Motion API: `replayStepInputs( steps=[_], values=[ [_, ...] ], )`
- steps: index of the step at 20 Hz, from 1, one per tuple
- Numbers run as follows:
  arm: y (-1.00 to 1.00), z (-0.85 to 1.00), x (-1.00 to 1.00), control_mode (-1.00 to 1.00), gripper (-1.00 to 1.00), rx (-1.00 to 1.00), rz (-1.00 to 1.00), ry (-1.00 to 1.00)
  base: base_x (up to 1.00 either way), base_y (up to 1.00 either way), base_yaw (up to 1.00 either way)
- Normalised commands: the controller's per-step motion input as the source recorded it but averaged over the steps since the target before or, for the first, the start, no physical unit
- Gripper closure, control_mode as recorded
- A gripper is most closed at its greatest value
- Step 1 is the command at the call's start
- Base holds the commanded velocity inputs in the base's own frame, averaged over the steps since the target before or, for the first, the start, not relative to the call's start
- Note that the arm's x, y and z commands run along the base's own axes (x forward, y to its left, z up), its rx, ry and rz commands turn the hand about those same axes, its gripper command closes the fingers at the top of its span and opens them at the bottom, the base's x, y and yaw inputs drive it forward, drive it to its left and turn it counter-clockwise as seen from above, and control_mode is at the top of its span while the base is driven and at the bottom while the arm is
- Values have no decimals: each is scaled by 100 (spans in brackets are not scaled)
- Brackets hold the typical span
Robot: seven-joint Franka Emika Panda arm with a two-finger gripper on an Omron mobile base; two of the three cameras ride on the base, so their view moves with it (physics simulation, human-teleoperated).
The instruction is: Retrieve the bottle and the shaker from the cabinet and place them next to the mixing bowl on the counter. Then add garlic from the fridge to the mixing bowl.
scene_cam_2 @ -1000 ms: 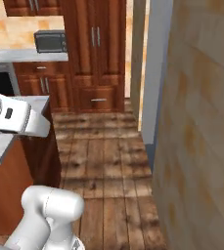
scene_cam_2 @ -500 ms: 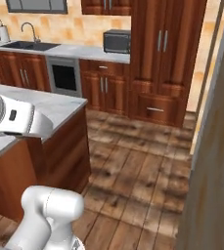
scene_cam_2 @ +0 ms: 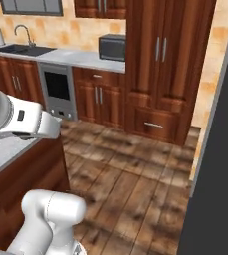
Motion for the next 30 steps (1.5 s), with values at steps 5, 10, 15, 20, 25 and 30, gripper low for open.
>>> replayStepInputs(
  steps=[5,10,15,20,25,30],
  values=[
    [0,0,0,100,100,0,0,0,100,-26,20],
    [0,0,0,100,100,0,0,0,100,-7,38],
    [0,0,0,100,100,0,0,0,100,-4,51],
    [0,0,0,100,100,0,0,0,100,-8,55],
    [0,0,0,100,100,0,0,0,100,-22,61],
    [0,0,0,100,100,0,0,0,100,-34,70]
  ],
)
